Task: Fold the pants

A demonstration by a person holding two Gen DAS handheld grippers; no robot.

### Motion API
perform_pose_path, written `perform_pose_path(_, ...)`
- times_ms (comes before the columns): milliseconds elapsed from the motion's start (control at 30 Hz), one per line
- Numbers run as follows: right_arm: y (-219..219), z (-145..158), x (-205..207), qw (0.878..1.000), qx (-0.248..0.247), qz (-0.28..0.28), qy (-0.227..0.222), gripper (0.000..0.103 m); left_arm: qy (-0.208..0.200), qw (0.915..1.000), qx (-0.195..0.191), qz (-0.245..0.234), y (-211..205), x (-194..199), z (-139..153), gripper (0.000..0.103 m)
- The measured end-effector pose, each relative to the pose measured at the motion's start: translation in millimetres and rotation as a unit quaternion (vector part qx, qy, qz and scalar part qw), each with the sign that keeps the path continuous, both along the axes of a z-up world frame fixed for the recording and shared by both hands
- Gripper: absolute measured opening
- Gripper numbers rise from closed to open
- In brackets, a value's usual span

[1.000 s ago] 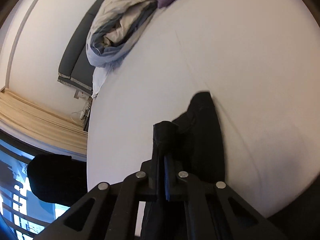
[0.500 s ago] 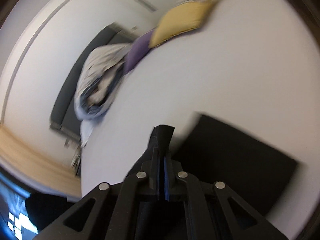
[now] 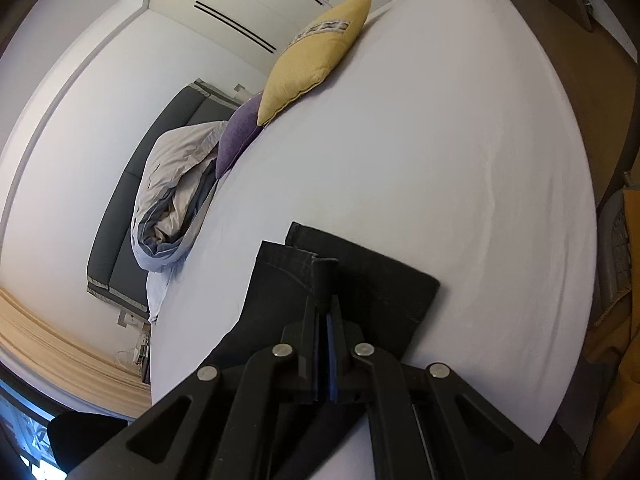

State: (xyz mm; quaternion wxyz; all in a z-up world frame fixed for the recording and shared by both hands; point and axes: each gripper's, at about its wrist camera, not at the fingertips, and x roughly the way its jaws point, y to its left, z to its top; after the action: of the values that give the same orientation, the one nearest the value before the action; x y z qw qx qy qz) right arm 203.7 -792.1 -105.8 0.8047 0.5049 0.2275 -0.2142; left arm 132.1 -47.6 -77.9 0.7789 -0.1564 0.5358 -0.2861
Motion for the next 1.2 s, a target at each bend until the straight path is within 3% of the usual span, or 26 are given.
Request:
perform_pose_path(167,-10,-8,-21,1.000,0.015,-0.019,-0.009,0.003,-0.010,0.9999,0.006,-0.013,-12,-4,4,0.065)
perform_pose_path(633,-15,-13,-45,0.999,0.018,-0.038,-0.003,0.003,-0.019,0.9997,-0.001,-0.016,-25,12,8,0.065)
perform_pose_path(900,-22,-24,-45,0.998,0.037,-0.043,-0.003,0.001,-0.020,0.9980,0.020,-0.056,-36,19,14,0.065)
perform_pose_path(1000,-25,-15,-52,0.999,0.039,-0.036,0.006,0.004,-0.018,0.9984,0.010,-0.053,-29,22,16,0.065)
perform_pose_path(1033,-25,-9,-56,0.999,0.025,-0.043,0.021,0.007,-0.016,0.9986,0.003,-0.050,-27,23,15,0.065)
perform_pose_path(1067,-25,2,-65,0.995,0.001,-0.075,0.062,0.028,-0.015,0.9989,-0.004,-0.044,-26,24,15,0.066)
perform_pose_path(1133,-24,16,-81,0.987,-0.016,-0.134,0.088,0.056,-0.014,0.9991,-0.010,-0.038,-26,26,14,0.066)
perform_pose_path(1200,-26,30,-79,0.990,-0.018,-0.121,0.065,0.057,-0.018,0.9992,-0.009,-0.036,-29,27,13,0.066)
